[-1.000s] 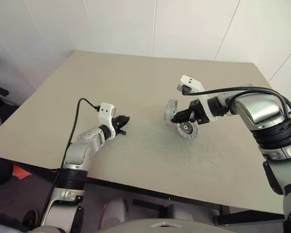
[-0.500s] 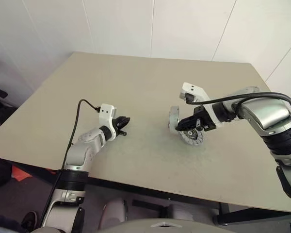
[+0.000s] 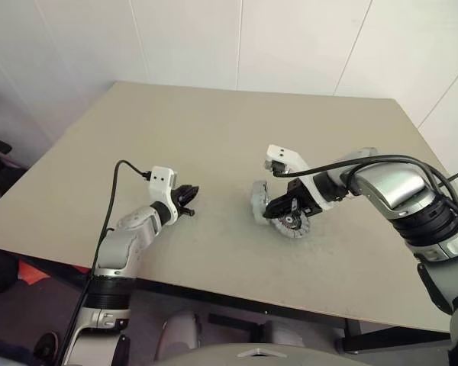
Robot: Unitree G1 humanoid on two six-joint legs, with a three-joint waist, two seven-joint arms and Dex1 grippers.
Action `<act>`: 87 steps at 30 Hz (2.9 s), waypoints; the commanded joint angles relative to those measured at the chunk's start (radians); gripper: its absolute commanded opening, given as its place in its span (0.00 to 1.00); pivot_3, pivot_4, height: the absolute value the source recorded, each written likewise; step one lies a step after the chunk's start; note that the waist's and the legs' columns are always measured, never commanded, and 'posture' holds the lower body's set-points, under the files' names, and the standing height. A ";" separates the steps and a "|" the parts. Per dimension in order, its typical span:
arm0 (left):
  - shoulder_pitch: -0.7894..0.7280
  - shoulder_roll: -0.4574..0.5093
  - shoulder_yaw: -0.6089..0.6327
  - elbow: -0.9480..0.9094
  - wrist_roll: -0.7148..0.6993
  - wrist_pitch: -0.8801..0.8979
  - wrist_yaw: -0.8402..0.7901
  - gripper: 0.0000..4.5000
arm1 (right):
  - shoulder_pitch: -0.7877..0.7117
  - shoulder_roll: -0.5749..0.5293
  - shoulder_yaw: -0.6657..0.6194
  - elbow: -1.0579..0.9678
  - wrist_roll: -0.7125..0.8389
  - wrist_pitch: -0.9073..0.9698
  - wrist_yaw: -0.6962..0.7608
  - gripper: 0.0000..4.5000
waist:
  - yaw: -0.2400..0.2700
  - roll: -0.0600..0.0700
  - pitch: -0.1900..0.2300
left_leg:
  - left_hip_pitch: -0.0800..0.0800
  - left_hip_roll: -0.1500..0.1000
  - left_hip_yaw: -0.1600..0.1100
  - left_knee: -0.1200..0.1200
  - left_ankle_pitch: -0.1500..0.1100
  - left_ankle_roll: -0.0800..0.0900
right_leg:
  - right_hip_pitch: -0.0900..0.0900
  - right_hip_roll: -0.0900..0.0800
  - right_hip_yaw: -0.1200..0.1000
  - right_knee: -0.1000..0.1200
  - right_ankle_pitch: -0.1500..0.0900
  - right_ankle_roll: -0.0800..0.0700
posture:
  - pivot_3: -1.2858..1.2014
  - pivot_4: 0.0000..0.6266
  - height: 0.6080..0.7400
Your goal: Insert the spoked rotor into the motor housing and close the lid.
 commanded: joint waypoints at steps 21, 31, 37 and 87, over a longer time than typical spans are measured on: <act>0.021 0.010 0.029 -0.095 -0.025 0.023 0.036 0.26 | -0.110 0.146 0.004 0.152 0.003 0.034 -0.080 0.27 | -0.003 0.000 0.000 | 0.001 0.000 0.000 0.000 0.001 -0.002 | 0.000 0.000 0.000 0.000 0.000 0.000 | 0.52 0.00 1.00; -0.007 0.014 0.019 -0.062 -0.020 0.017 0.021 0.26 | -0.127 0.141 -0.055 0.083 0.042 0.064 -0.104 1.00 | -0.002 0.000 0.000 | 0.001 0.000 0.000 0.000 0.001 -0.002 | 0.000 0.000 0.000 0.000 0.000 0.000 | 0.52 0.00 1.00; -0.020 0.017 0.009 -0.042 -0.016 0.012 0.004 0.26 | -0.227 0.210 -0.207 0.151 0.045 -0.001 -0.181 1.00 | -0.007 0.000 0.000 | 0.001 0.000 0.000 -0.001 0.002 -0.004 | 0.000 0.001 0.000 0.001 0.000 0.000 | 0.52 0.00 1.00; -0.217 0.183 0.127 0.095 -0.112 0.117 -0.119 0.26 | 0.307 0.116 -0.345 -0.060 0.031 -0.437 -0.206 0.10 | 0.017 0.001 0.003 | 0.007 0.001 0.001 -0.004 0.001 -0.001 | 0.003 0.001 0.000 -0.001 0.000 0.001 | 0.52 0.00 1.00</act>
